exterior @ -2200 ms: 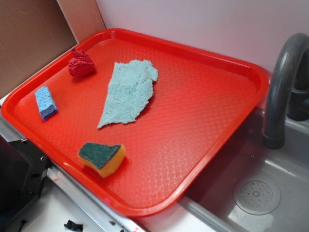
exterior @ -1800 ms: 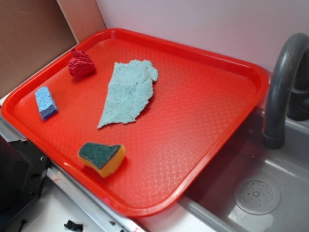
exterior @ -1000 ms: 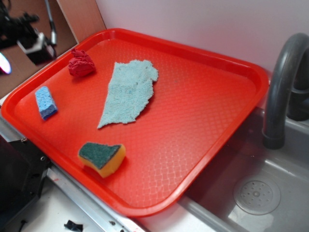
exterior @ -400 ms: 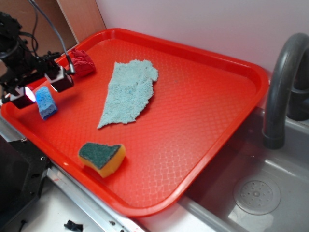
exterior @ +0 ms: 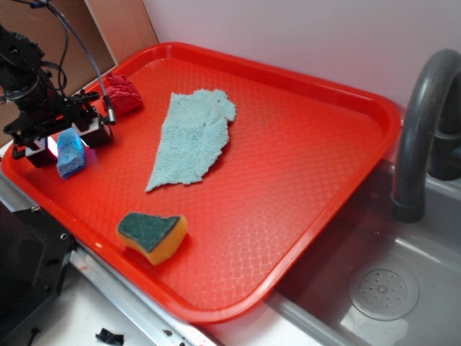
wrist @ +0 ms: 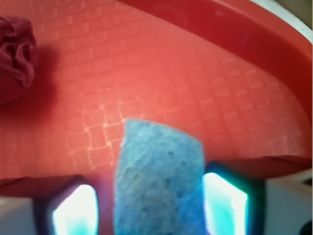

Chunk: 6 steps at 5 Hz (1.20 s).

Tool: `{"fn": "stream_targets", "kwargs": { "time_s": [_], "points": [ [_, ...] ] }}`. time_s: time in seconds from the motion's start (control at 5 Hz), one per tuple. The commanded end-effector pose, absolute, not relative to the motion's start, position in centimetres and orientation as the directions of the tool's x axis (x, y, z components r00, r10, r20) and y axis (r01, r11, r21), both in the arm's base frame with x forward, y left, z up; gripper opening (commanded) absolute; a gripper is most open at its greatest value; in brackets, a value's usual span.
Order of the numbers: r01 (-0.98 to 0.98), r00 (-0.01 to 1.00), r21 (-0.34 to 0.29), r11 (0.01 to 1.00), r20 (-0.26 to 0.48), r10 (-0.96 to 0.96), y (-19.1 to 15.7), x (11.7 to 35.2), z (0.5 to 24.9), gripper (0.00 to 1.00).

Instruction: Grab the blue sponge.

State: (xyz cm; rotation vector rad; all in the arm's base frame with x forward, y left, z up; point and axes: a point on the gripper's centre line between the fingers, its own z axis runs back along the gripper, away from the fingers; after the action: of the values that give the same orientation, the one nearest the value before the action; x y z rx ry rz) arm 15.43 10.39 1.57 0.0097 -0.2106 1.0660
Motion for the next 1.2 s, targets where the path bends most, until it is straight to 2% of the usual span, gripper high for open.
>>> {"fn": "stream_targets", "kwargs": {
  "time_s": [0.0,0.2,0.4,0.6,0.8,1.0],
  "points": [
    [-0.858,0.497,-0.04,0.511,0.183,0.848,10.9,15.1,3.7,0.0],
    [-0.711,0.697,0.009,0.703,0.145,0.702,9.6,16.8,7.2,0.0],
    [-0.538,0.833,-0.027,0.843,0.139,0.536,6.0,18.3,10.6,0.0],
    [-0.409,0.892,-0.105,0.906,0.165,0.422,2.1,18.6,14.8,0.0],
    [-0.337,0.912,-0.167,0.927,0.186,0.365,-0.2,18.2,18.1,0.0],
    [-0.344,0.891,-0.141,0.928,0.264,0.37,-1.5,17.0,19.6,0.0]
  ]
}}
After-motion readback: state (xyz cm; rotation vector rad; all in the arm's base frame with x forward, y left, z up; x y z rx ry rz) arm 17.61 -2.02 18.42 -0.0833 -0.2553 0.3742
